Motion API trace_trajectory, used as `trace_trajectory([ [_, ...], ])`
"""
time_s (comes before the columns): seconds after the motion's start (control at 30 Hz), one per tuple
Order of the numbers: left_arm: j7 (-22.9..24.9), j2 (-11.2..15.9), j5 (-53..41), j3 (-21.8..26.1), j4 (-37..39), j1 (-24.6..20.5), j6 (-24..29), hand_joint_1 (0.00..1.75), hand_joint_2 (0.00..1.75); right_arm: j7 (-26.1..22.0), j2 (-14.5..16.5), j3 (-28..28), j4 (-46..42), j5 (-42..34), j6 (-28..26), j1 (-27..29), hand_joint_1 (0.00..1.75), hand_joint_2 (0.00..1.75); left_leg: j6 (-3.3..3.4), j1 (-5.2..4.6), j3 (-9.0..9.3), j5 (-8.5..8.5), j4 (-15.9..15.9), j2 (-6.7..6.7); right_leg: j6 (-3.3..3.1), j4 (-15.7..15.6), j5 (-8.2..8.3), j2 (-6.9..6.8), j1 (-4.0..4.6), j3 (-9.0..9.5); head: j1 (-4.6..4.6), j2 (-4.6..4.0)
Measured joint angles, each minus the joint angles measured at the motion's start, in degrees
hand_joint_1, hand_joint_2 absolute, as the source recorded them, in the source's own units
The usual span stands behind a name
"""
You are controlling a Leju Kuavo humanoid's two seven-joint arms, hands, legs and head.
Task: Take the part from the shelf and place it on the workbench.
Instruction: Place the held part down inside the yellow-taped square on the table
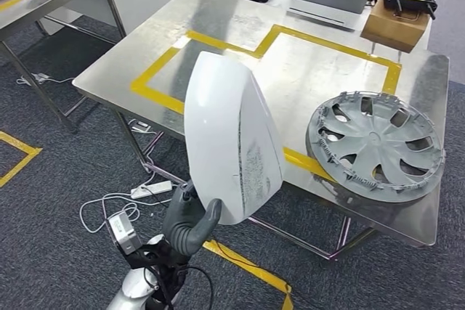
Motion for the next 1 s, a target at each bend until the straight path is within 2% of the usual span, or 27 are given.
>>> trace_trajectory([
  [0.07,0.1,0.0,-0.2,0.2,0.0,0.0,0.0,1.75,1.75,0.0,0.0,0.0,0.0,0.0,0.0,-0.1,0.0,1.75,-0.31,-0.19,0.02,-0.14,0.2,-0.08,-0.3,-7.6,2.85,0.09,0.05,3.8,-0.02,0.0],
  [0.1,0.3,-0.1,-0.3,0.2,0.0,0.1,0.0,1.75,1.75,0.0,0.0,0.0,0.0,0.0,0.0,-0.1,0.0,1.75,-0.54,-0.3,-0.07,-0.17,0.3,-0.08,-0.51,-9.7,3.32,0.16,0.1,4.89,-0.04,0.0],
  [0.23,0.5,0.0,-1.1,0.3,0.0,0.0,-0.7,1.75,1.75,0.0,0.0,0.0,0.0,0.1,0.1,-0.1,0.0,1.75,-1.51,-0.24,-0.4,-0.69,1.0,-0.06,-1.62,-10.6,3.43,0.21,0.11,5.45,-0.04,0.0],
  [0.3,0.5,0.0,-1.3,0.3,0.0,-0.1,-1.0,1.75,1.75,0.1,0.0,0.0,0.0,0.2,0.2,-0.1,0.0,1.75,-2.2,-0.03,-2.06,-3.35,5.0,0.03,-2.21,-10.7,3.55,0.09,-0.1,5.6,-0.33,0.0],
  [0.37,0.4,0.0,-1.1,0.3,0.0,0.0,-1.4,1.75,1.75,0.0,0.0,0.0,0.0,0.2,0.4,-0.2,0.0,1.75,-2.71,0.2,-5.54,-7.02,12.8,0.11,-2.49,-10.7,3.49,-0.02,-0.1,5.6,-0.63,0.0],
  [0.4,0.3,0.0,-0.8,0.3,0.0,0.0,-1.7,1.75,1.75,0.0,0.0,0.0,0.0,0.3,0.5,-0.1,0.0,1.75,-2.82,0.28,-6.97,-7.97,15.9,0.12,-2.52,-10.7,3.46,-0.07,-0.1,5.62,-0.61,0.0],
  [0.43,0.3,0.0,-0.5,0.3,0.0,0.0,-2.0,1.75,1.75,0.0,0.0,0.0,0.0,0.3,0.6,-0.1,0.0,1.75,-2.84,0.33,-7.58,-7.83,17.2,0.13,-2.53,-10.7,3.43,-0.09,-0.09,5.65,-0.62,0.0],
  [0.47,0.2,0.0,-0.3,0.3,0.0,0.0,-2.3,1.75,1.75,0.0,0.0,0.0,0.0,0.3,0.6,-0.1,0.0,1.75,-2.75,0.36,-7.04,-6.51,16.1,0.14,-2.51,-10.7,3.39,-0.07,-0.09,5.73,-0.62,0.0],
  [0.53,0.2,0.0,-0.5,0.3,0.0,0.0,-2.7,1.75,1.75,0.0,0.0,0.0,0.0,0.4,0.7,-0.1,0.0,1.75,-2.28,0.35,-3.65,-2.37,8.9,0.17,-2.34,-10.6,3.26,0.0,-0.09,5.95,-0.63,0.0],
  [0.57,0.2,0.0,-0.9,0.2,0.0,-0.1,-3.0,1.75,1.75,0.0,0.0,0.1,0.0,0.5,0.8,-0.2,0.0,1.75,-2.01,0.27,-1.87,-0.94,5.2,0.19,-2.15,-10.6,3.16,0.04,0.01,5.96,-0.62,0.0],
  [0.6,0.1,0.0,-1.2,0.2,0.0,-0.1,-3.2,1.75,1.75,-0.1,0.0,0.1,0.0,0.6,0.8,-0.2,0.0,1.75,-1.76,0.18,-0.75,-0.34,2.6,0.21,-1.91,-10.5,3.11,0.03,0.1,5.84,-0.6,0.0],
  [0.63,-0.1,0.0,-1.6,0.1,0.0,-0.2,-3.5,1.75,1.75,-0.1,0.0,0.1,0.0,0.6,0.9,-0.2,0.0,1.75,-1.57,0.07,-0.3,-0.36,1.3,0.19,-1.64,-10.5,3.11,-0.02,0.17,5.67,-0.56,0.0],
  [0.7,-0.5,0.0,-2.0,-0.1,0.0,-0.3,-3.9,1.75,1.75,-0.2,0.0,0.1,0.0,0.8,1.0,-0.3,0.0,1.75,-1.14,0.04,-0.29,-0.54,0.8,0.11,-0.97,-10.5,3.13,-0.15,0.16,5.44,-0.54,0.0],
  [0.77,-0.6,0.0,-2.1,-0.3,0.0,-0.4,-4.0,1.75,1.75,-0.2,0.0,0.1,0.0,0.8,1.0,-0.3,0.0,1.75,-0.48,0.21,-0.14,-0.38,0.3,0.12,-0.43,-9.3,2.04,-0.11,0.06,4.68,-0.44,0.0],
  [0.8,-0.6,0.0,-2.1,-0.5,0.0,-0.5,-4.1,1.75,1.75,-0.2,0.0,0.1,0.0,0.8,1.0,-0.4,0.0,1.75,-0.1,0.31,-0.05,-0.5,0.1,0.14,-0.27,-6.9,0.77,-0.05,0.04,3.47,-0.36,0.0],
  [0.87,-0.7,0.0,-2.3,-0.7,0.0,-0.6,-4.3,1.75,1.75,-0.3,0.0,0.2,0.0,0.8,1.0,-0.4,0.0,1.75,0.49,0.18,0.04,-1.17,0.1,0.13,-0.11,0.8,-2.27,0.02,0.04,-0.61,-0.2,0.0],
  [0.9,-0.7,0.1,-2.4,-0.7,0.0,-0.5,-4.4,1.75,1.75,-0.3,0.0,0.2,0.0,0.8,1.1,-0.3,0.0,1.75,0.6,0.09,0.18,-1.26,0.1,0.17,-0.04,4.4,-3.15,0.02,0.04,-2.67,-0.21,0.0],
  [0.93,-0.7,0.1,-2.5,-0.8,0.0,-0.5,-4.5,1.75,1.75,-0.2,0.0,0.2,0.0,0.8,1.1,-0.2,0.0,1.75,0.63,0.0,0.42,-1.27,0.1,0.2,0.01,6.4,-3.13,0.02,0.04,-3.93,-0.21,0.0],
  [0.97,-0.7,0.1,-2.6,-0.8,0.0,-0.5,-4.5,1.75,1.75,-0.2,0.0,0.2,0.0,0.8,1.1,-0.1,0.0,1.75,0.56,-0.06,0.74,-1.24,0.2,0.21,0.01,6.1,-2.05,0.02,0.05,-4.09,-0.2,0.0],
  [1.0,-0.7,0.1,-2.6,-0.8,0.0,-0.5,-4.5,1.75,1.75,-0.2,0.0,0.2,0.0,0.8,1.1,0.0,0.0,1.75,0.42,-0.08,1.11,-1.24,0.2,0.19,-0.08,3.4,-0.01,0.01,0.05,-3.05,-0.2,0.0],
])
